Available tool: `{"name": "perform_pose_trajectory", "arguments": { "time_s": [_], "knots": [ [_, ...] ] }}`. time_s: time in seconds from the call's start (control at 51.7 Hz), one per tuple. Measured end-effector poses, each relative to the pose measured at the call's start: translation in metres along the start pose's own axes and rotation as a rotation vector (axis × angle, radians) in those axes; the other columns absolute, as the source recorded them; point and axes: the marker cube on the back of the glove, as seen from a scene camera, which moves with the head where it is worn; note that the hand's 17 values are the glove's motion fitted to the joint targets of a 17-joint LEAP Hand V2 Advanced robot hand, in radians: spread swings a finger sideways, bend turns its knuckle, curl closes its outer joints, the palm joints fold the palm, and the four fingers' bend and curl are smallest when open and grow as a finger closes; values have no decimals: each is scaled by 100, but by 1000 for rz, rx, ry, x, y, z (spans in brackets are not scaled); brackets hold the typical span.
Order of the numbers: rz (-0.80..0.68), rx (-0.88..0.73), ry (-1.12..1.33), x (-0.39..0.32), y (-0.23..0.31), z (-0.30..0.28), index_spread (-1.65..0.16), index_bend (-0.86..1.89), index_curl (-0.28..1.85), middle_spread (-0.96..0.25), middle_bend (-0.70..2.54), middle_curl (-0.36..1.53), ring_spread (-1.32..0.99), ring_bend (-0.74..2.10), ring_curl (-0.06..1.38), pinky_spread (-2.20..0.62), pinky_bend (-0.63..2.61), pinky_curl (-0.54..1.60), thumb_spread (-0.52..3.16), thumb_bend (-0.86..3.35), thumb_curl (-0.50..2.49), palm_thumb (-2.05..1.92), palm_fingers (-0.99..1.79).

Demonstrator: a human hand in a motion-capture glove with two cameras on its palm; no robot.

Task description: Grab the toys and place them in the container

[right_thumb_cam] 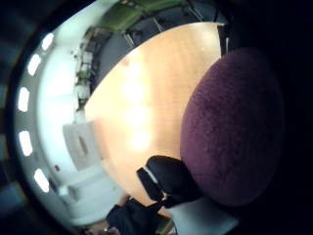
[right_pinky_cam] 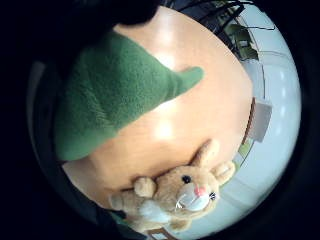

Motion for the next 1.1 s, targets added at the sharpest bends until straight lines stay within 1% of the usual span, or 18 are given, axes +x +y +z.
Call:
{"name": "perform_pose_trajectory", "arguments": {
  "time_s": [0.039,0.077,0.155,0.174,0.194,0.329,0.407,0.445,0.503,0.523,0.561,0.736,0.871,0.987,1.103],
  "knots": [
    [-1,2,4,0,1,-1,-38,73,63,-14,23,30,-26,25,21,-1,51,30,90,-5,20,-5,18],
    [-1,4,5,1,2,-3,-38,72,64,-15,23,30,-26,30,22,0,49,29,91,-4,20,-4,23],
    [8,12,-4,0,4,-6,-38,66,65,-19,33,34,-33,49,27,-2,45,28,98,3,23,8,43],
    [9,11,-5,-1,5,-7,-37,66,66,-18,30,33,-32,45,26,-1,45,28,97,-1,23,3,36],
    [9,9,-4,-1,6,-8,-37,64,67,-21,36,36,-35,56,31,-3,43,29,102,5,25,13,47],
    [-7,15,50,-7,15,-11,-38,46,69,-32,65,46,-46,81,37,-13,37,27,116,19,32,38,72],
    [-19,70,80,-10,20,-11,-39,35,72,-35,70,49,-50,90,41,-21,47,30,113,23,38,49,78],
    [-17,86,88,-12,23,-10,-39,28,73,-37,70,50,-50,94,43,-26,60,34,107,26,42,57,86],
    [-9,94,98,-15,28,-12,-40,21,75,-38,71,52,-50,97,45,-30,67,36,103,26,46,60,87],
    [-5,94,100,-17,30,-14,-41,20,77,-38,73,53,-49,100,46,-32,70,37,100,27,47,62,93],
    [1,93,104,-20,34,-18,-43,16,78,-39,73,54,-49,101,46,-34,72,38,97,27,49,64,96],
    [-16,119,95,-41,52,-63,-47,16,90,-41,80,60,-47,108,50,-38,76,39,85,25,59,66,97],
    [-28,198,100,-71,67,-130,-50,17,102,-41,82,64,-47,110,50,-38,78,39,79,24,65,66,96],
    [-85,277,65,-114,85,-183,-52,17,112,-41,84,67,-47,111,51,-38,80,39,76,23,70,65,93],
    [-180,336,71,-175,102,-220,-54,16,121,-41,84,69,-47,113,51,-38,82,39,74,22,75,65,92]
  ]
}}
